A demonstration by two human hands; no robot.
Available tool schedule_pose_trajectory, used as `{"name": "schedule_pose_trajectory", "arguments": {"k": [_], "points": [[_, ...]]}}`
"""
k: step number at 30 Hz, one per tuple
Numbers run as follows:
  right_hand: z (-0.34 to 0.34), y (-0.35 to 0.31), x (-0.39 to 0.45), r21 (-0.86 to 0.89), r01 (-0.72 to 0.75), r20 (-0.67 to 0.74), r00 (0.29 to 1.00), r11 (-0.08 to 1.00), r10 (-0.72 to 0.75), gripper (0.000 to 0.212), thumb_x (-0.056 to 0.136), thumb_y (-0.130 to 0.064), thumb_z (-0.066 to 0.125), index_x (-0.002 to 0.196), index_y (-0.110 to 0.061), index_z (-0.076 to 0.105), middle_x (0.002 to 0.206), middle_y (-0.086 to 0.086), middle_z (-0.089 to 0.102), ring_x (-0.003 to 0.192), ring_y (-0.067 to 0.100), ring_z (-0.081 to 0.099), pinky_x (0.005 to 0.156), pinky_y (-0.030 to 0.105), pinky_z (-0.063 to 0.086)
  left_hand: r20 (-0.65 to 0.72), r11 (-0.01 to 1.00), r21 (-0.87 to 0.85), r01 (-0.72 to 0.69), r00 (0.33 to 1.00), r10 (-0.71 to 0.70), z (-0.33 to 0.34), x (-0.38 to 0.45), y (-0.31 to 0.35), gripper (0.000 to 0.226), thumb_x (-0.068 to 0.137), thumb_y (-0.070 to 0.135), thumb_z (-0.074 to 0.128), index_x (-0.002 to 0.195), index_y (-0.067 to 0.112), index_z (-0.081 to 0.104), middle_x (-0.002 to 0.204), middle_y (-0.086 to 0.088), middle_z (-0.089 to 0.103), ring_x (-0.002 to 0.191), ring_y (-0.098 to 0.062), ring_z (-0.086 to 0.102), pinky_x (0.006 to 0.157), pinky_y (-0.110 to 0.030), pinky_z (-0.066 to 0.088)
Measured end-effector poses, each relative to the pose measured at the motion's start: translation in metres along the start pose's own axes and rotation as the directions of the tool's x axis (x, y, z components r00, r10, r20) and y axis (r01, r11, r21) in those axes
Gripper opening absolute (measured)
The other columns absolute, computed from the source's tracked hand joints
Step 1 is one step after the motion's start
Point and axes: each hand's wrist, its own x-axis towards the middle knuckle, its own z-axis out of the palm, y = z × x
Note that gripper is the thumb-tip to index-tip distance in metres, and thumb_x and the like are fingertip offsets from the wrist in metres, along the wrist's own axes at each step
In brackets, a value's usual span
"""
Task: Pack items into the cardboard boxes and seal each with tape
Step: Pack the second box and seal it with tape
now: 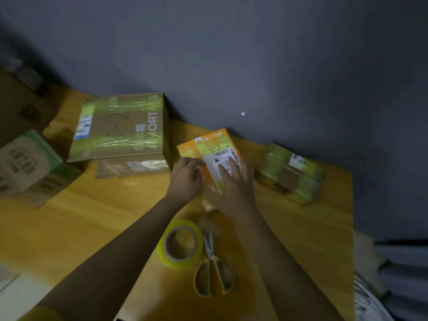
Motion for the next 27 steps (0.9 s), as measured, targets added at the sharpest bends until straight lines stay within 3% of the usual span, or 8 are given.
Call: {"name": "schedule_pose_trajectory", "arguments": {"k": [2,4,6,10,14,17,23,27], "points": [[0.017,-0.029,0.001,-0.152,-0.1,0.179,0.976,0.983,0.127,0.111,0.073,-0.083,0.032,0.155,-0.014,0.002,0.161,0.014,-0.008,0.146,0.04,-0.012,0.113,0.059,-0.008,0.034,0.998,-0.034,0.056,0.998,-0.055,-0.015,-0.01,-0.023,0.034,0.092,0.02,0.04,0.116,0.017,0.062,0.12,-0.012,0.051,0.121,-0.033,0.046,0.099,-0.046,0.04],[0.035,-0.049,0.005,-0.245,-0.194,0.193,0.951,0.95,0.243,0.108,0.083,-0.071,0.046,0.153,-0.01,-0.011,0.159,0.019,-0.017,0.143,0.045,-0.018,0.112,0.061,-0.009,0.08,0.997,-0.011,0.074,0.994,-0.073,-0.027,-0.019,-0.048,0.029,0.094,0.012,0.045,0.118,0.018,0.061,0.124,-0.012,0.049,0.124,-0.032,0.042,0.101,-0.046,0.038],[0.052,-0.056,0.013,-0.303,-0.282,0.128,0.935,0.91,0.332,0.085,0.095,-0.041,0.049,0.153,-0.005,-0.002,0.158,0.025,-0.007,0.143,0.051,-0.006,0.113,0.067,0.007,0.127,0.998,0.006,0.06,0.99,-0.06,-0.039,-0.026,-0.068,0.029,0.095,0.009,0.048,0.119,0.019,0.06,0.129,-0.011,0.048,0.124,-0.033,0.043,0.102,-0.047,0.038],[0.048,-0.064,0.029,-0.393,-0.366,0.043,0.909,0.843,0.415,0.053,0.087,-0.014,0.058,0.136,0.004,0.048,0.137,0.031,0.048,0.123,0.052,0.048,0.089,0.064,0.046,0.237,0.999,-0.049,0.012,0.972,0.0,-0.065,-0.032,-0.092,0.027,0.098,0.01,0.043,0.12,0.019,0.057,0.134,-0.01,0.041,0.116,-0.031,0.05,0.098,-0.043,0.043],[-0.01,-0.081,0.042,-0.238,-0.44,-0.117,0.898,0.866,0.424,0.037,0.095,-0.005,0.044,0.132,-0.001,0.046,0.125,0.021,0.056,0.112,0.038,0.057,0.08,0.043,0.051,0.31,0.994,-0.093,-0.05,0.948,0.077,-0.101,-0.032,-0.107,0.028,0.102,0.013,0.039,0.125,0.016,0.054,0.137,-0.009,0.041,0.101,-0.029,0.059,0.086,-0.033,0.047],[-0.044,-0.113,0.023,0.004,-0.529,-0.159,0.838,0.849,0.523,0.022,0.09,-0.002,0.05,0.111,-0.001,0.058,0.093,0.019,0.063,0.091,0.039,0.061,0.063,0.034,0.042,0.328,0.987,-0.141,-0.081,0.936,0.124,-0.128,-0.03,-0.105,0.036,0.104,0.024,0.036,0.134,0.012,0.05,0.14,-0.009,0.048,0.116,-0.027,0.054,0.092,-0.034,0.046],[-0.035,-0.202,-0.049,0.323,-0.399,-0.31,0.812,0.858,0.494,0.03,0.098,-0.006,0.045,0.124,-0.012,0.058,0.076,0.001,0.056,0.063,0.02,0.049,0.047,0.026,0.032,0.401,0.928,-0.366,0.066,0.911,0.093,-0.187,-0.05,-0.087,0.096,0.076,0.081,0.027,0.149,0.02,0.028,0.153,-0.005,0.034,0.137,-0.028,0.038,0.11,-0.047,0.035],[-0.001,-0.247,-0.08,0.498,-0.369,-0.242,0.81,0.785,0.534,0.029,0.1,-0.008,0.046,0.126,-0.012,0.056,0.081,-0.001,0.058,0.071,0.021,0.055,0.052,0.03,0.037,0.314,0.947,-0.322,0.016,0.945,0.091,-0.209,-0.063,-0.106,0.044,0.094,0.045,0.052,0.127,0.016,0.046,0.127,-0.008,0.056,0.111,-0.03,0.057,0.09,-0.046,0.052]]}}
